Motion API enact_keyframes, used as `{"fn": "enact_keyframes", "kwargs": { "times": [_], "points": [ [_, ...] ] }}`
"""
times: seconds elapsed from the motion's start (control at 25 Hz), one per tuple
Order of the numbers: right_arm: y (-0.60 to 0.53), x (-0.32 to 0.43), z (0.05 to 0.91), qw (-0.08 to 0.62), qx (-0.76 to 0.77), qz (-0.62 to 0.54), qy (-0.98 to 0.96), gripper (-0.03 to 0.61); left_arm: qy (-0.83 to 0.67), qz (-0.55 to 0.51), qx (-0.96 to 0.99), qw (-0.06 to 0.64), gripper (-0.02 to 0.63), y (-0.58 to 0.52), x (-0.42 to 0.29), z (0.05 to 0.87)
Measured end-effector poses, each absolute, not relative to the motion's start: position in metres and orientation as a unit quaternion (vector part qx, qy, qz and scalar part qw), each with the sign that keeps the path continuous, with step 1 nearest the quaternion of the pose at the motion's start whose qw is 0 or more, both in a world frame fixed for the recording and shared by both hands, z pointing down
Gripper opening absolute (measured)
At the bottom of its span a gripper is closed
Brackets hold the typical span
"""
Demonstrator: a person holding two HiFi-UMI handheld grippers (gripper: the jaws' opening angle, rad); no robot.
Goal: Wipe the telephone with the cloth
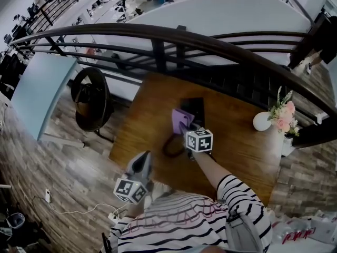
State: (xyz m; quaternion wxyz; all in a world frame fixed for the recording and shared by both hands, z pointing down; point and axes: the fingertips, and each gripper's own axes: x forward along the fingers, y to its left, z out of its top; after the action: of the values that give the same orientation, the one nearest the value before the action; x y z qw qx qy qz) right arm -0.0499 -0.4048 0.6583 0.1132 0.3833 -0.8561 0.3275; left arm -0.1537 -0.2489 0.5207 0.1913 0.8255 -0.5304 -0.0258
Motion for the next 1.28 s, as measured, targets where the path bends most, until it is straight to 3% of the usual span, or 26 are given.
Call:
{"fn": "enact_keyframes", "kwargs": {
  "times": [0.4,0.92,1.28],
  "points": [
    [-0.420,0.021,0.682,0.154,0.446,0.313,-0.824,0.037,-0.517,-0.025,0.834,0.193,0.002,-0.255,-0.140,0.521],
    [-0.434,0.106,0.692,0.158,0.518,0.322,-0.777,0.037,-0.490,-0.020,0.850,0.194,0.002,-0.269,-0.114,0.522],
    [-0.412,0.097,0.664,0.101,0.519,0.321,-0.786,0.037,-0.489,-0.020,0.850,0.193,0.002,-0.266,-0.120,0.523]
  ]
}}
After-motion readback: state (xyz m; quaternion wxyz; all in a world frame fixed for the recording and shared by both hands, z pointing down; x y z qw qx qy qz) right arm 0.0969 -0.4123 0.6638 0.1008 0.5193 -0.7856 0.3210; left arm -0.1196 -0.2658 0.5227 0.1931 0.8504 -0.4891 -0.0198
